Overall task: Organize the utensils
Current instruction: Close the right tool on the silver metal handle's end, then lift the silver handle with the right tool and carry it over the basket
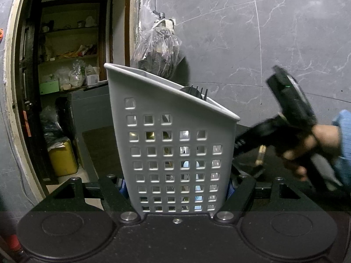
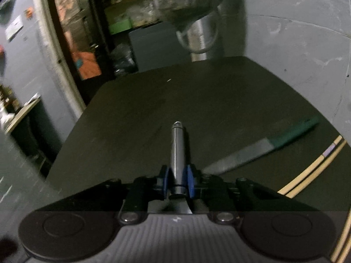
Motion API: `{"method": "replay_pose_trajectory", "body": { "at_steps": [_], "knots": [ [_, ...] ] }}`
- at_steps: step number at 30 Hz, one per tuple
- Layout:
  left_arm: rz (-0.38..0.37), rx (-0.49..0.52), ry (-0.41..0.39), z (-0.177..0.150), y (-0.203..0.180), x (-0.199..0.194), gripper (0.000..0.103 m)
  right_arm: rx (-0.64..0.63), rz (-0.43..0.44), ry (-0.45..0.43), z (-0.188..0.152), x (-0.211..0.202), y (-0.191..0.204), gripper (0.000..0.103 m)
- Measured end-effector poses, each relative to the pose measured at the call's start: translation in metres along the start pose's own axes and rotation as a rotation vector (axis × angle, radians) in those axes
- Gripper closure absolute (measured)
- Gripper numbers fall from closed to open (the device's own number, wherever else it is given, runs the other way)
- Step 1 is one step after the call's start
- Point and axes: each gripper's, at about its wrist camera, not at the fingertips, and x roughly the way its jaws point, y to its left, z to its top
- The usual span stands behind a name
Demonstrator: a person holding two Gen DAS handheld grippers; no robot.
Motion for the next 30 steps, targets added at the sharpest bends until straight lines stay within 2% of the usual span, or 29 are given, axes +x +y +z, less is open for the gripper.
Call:
{"method": "replay_pose_trajectory", "body": {
  "at_steps": [6, 8, 10, 13, 16, 17, 18, 25, 30],
  "knots": [
    [0.003, -0.002, -0.001, 0.000, 0.000, -0.001, 0.027, -0.080, 0.014, 0.046, -0.016, -0.025, 0.013, 0.082],
    [0.003, -0.001, -0.001, 0.000, 0.000, -0.001, 0.027, -0.102, 0.009, 0.049, -0.015, -0.024, 0.016, 0.078],
    [0.002, -0.001, 0.000, 0.000, 0.000, -0.001, 0.027, -0.108, 0.001, 0.044, -0.011, -0.020, 0.019, 0.066],
    [0.003, 0.000, 0.001, 0.000, 0.000, -0.001, 0.027, -0.104, 0.002, 0.039, -0.005, -0.011, 0.020, 0.062],
    [0.003, -0.001, 0.001, 0.000, 0.000, -0.001, 0.027, -0.128, -0.017, 0.033, -0.001, -0.002, 0.023, 0.065],
    [0.003, -0.002, 0.001, 0.000, 0.000, -0.001, 0.027, -0.149, -0.034, 0.030, -0.001, 0.001, 0.025, 0.069],
    [0.003, -0.002, 0.001, 0.000, 0.000, -0.001, 0.027, -0.169, -0.046, 0.026, -0.002, 0.003, 0.027, 0.083],
    [0.003, -0.001, 0.001, 0.001, 0.000, -0.001, 0.027, -0.108, -0.020, 0.024, -0.001, -0.001, 0.023, 0.083],
    [0.004, -0.001, 0.001, 0.001, 0.000, -0.001, 0.027, -0.056, 0.020, -0.068, 0.002, -0.025, 0.015, 0.083]
  ]
}}
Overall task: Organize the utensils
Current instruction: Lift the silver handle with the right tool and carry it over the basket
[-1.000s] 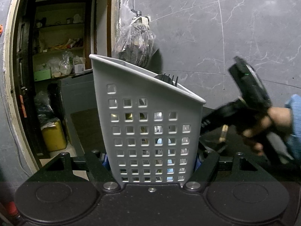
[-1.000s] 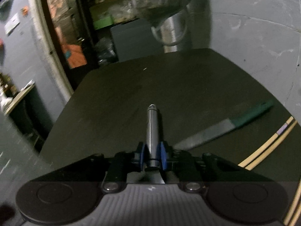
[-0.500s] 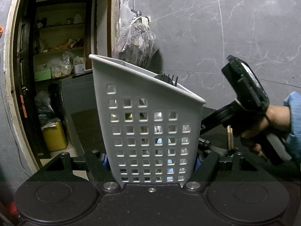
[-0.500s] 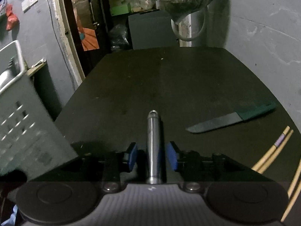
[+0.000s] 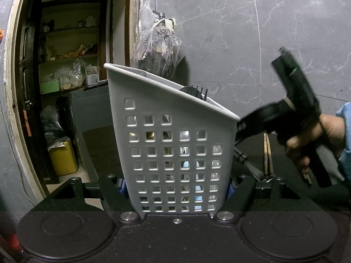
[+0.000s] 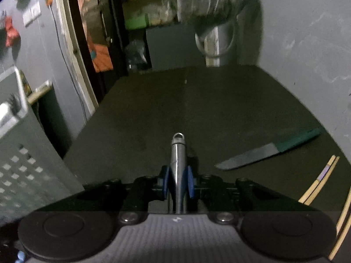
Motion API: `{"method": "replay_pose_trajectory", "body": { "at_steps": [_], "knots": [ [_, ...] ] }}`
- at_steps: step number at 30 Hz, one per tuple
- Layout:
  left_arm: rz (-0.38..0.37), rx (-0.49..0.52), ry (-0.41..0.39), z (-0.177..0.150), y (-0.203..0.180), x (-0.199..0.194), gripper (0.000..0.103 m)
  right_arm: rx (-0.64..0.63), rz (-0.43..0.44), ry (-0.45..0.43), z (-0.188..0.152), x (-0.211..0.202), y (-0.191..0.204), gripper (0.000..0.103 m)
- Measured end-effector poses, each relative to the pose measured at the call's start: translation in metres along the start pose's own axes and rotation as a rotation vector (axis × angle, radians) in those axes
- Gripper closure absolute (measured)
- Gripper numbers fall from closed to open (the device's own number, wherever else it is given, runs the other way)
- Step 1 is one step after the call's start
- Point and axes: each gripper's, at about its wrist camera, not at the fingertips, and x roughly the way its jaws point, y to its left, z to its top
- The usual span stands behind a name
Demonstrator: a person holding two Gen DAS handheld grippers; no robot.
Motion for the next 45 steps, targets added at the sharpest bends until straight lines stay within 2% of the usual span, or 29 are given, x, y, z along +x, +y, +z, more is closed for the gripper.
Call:
{"method": "replay_pose_trajectory", "body": {
  "at_steps": [8, 15, 31, 40, 45],
  "knots": [
    [0.000, 0.000, 0.001, 0.000, 0.000, 0.000, 0.027, 0.030, 0.044, -0.221, 0.008, -0.045, -0.001, 0.083],
    [0.000, 0.001, 0.001, 0.000, 0.000, 0.000, 0.027, -0.017, 0.051, -0.326, 0.012, -0.059, 0.005, 0.083],
    [0.000, 0.001, 0.002, 0.001, 0.000, 0.000, 0.027, -0.069, 0.049, -0.332, -0.009, -0.071, 0.018, 0.083],
    [0.001, 0.001, 0.001, 0.001, 0.000, 0.000, 0.027, -0.039, 0.103, -0.412, 0.001, -0.100, 0.017, 0.083],
    [0.001, 0.001, 0.001, 0.001, 0.000, 0.000, 0.027, -0.045, 0.100, -0.435, 0.006, -0.106, 0.019, 0.083]
  ]
}}
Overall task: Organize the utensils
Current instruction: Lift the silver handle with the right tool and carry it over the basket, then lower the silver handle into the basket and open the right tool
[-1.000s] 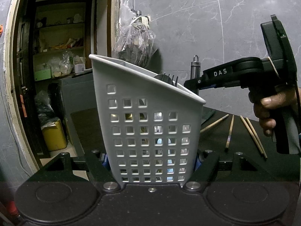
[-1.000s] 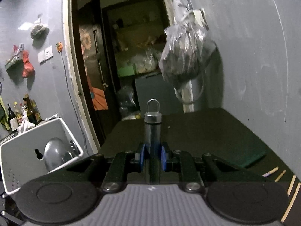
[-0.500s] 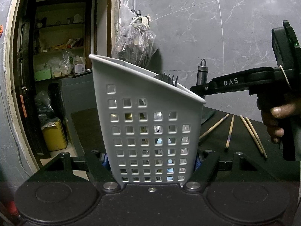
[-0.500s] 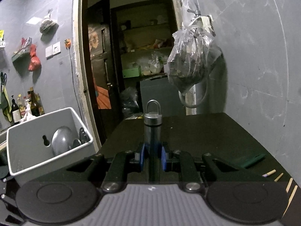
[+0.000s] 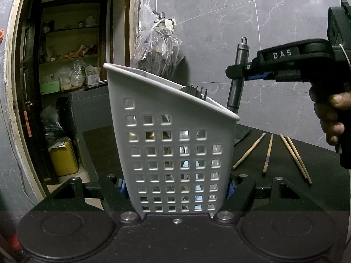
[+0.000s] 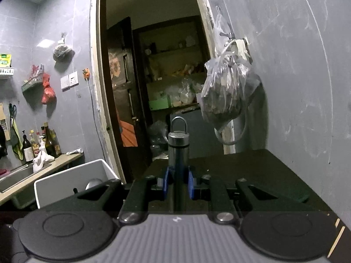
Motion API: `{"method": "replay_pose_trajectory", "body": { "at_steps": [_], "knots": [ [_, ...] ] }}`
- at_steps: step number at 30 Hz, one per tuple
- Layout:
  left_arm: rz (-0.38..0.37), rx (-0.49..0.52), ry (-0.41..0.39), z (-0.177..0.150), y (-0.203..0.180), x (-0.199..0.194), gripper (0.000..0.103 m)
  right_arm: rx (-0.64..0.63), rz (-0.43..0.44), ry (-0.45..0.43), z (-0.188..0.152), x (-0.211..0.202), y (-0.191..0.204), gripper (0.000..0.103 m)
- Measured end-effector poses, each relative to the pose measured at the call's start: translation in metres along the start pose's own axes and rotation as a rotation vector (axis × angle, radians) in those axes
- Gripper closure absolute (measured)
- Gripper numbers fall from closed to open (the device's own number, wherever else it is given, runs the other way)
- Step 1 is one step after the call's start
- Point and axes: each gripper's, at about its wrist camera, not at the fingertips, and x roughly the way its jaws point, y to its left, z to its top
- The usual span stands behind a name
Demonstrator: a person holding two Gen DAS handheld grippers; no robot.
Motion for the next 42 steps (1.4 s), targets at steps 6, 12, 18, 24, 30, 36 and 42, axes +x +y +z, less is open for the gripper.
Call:
{"method": "replay_pose_trajectory", "body": {
  "at_steps": [6, 12, 18, 24, 30, 36, 42],
  "knots": [
    [0.000, 0.000, 0.000, 0.000, 0.000, 0.000, 0.027, -0.006, 0.001, -0.058, 0.009, -0.009, 0.005, 0.083],
    [0.001, 0.000, 0.000, 0.000, 0.000, 0.000, 0.027, -0.018, 0.035, -0.189, 0.032, -0.030, 0.017, 0.083],
    [0.000, 0.000, 0.000, 0.000, 0.000, 0.000, 0.027, -0.063, 0.133, -0.303, 0.057, -0.046, 0.039, 0.083],
    [0.000, 0.000, 0.000, 0.000, 0.000, 0.000, 0.027, -0.087, 0.237, -0.311, 0.060, -0.047, 0.058, 0.083],
    [0.000, 0.000, 0.001, 0.000, 0.000, 0.000, 0.027, -0.068, 0.317, -0.257, 0.052, -0.035, 0.069, 0.083],
    [0.001, 0.001, 0.001, 0.000, 0.000, 0.000, 0.027, -0.054, 0.354, -0.202, 0.045, -0.023, 0.074, 0.083],
    [0.000, 0.001, 0.001, 0.000, 0.000, 0.000, 0.027, -0.049, 0.380, -0.155, 0.037, -0.014, 0.077, 0.083]
  ]
}}
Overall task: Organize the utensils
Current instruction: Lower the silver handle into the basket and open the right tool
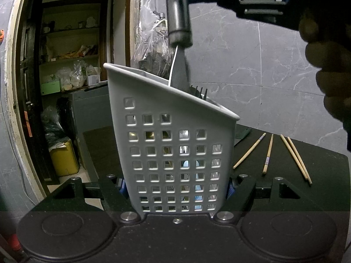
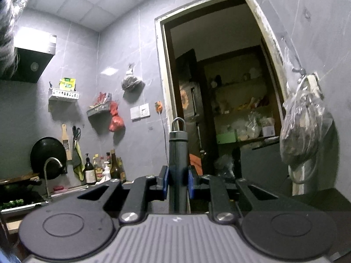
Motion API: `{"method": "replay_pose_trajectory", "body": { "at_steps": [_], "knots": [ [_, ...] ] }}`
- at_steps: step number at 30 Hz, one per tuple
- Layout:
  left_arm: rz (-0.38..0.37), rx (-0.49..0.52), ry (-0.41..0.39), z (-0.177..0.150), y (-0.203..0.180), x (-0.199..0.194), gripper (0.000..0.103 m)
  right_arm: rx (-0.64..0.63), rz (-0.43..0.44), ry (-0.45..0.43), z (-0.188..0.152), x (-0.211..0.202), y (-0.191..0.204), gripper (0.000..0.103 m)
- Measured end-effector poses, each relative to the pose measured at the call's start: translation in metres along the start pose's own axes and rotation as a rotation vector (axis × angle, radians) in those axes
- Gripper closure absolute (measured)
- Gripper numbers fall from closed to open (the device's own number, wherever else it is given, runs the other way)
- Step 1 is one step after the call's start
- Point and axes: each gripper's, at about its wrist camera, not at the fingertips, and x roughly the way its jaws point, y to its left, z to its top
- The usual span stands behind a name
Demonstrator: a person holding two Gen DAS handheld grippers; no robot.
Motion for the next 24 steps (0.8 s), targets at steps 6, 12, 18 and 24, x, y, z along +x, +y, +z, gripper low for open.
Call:
{"method": "replay_pose_trajectory", "body": {
  "at_steps": [6, 12, 18, 24],
  "knots": [
    [0.000, 0.000, 0.000, 0.000, 0.000, 0.000, 0.027, 0.019, 0.006, 0.048, -0.010, 0.006, -0.003, 0.083],
    [0.000, 0.000, 0.000, 0.000, 0.000, 0.000, 0.027, 0.045, 0.005, 0.092, -0.022, 0.011, -0.007, 0.083],
    [0.000, 0.000, 0.000, 0.000, -0.001, 0.000, 0.027, 0.067, -0.010, 0.129, -0.034, 0.013, -0.013, 0.083],
    [0.000, 0.000, 0.000, 0.000, 0.000, 0.000, 0.027, 0.078, -0.009, 0.144, -0.040, 0.013, -0.016, 0.083]
  ]
}}
